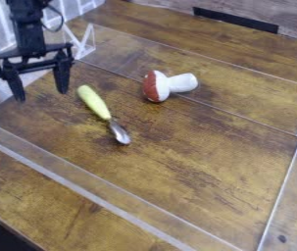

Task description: Move the green spoon to the left

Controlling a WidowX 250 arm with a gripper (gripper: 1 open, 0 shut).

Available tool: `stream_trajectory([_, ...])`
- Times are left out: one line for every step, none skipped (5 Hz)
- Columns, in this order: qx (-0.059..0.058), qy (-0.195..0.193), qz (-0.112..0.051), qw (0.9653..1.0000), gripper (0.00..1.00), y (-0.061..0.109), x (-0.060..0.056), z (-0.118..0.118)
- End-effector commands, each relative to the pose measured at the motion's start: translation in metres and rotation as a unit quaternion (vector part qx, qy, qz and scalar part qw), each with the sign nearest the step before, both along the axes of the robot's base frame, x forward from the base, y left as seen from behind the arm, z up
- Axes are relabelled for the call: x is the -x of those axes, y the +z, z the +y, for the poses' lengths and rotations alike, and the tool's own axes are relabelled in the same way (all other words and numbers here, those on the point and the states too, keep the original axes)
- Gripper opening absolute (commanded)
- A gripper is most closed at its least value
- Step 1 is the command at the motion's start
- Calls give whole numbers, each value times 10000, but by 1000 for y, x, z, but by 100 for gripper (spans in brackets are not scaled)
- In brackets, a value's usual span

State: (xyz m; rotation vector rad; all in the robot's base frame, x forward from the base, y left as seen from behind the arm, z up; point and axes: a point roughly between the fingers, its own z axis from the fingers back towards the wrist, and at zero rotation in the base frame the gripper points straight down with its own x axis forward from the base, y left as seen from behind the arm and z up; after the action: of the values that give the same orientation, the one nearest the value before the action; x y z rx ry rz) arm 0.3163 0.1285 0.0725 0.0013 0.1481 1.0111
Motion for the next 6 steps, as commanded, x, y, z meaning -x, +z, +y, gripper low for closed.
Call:
stream_trajectory([-68, -74, -392, 9992, 100, 40, -15, -3])
stream_trajectory([-9, -200, -529, 9984, 100, 62, -22, -9])
stream_trajectory([32, -314, -570, 9979, 100, 70, -27, -14])
stream_trajectory([111, -654, -598, 9960, 100, 67, -27, -18])
stream_trajectory([155, -965, -590, 9935, 100, 64, -24, -21])
stream_trajectory([188, -1045, -603, 9925, 100, 50, -24, -21])
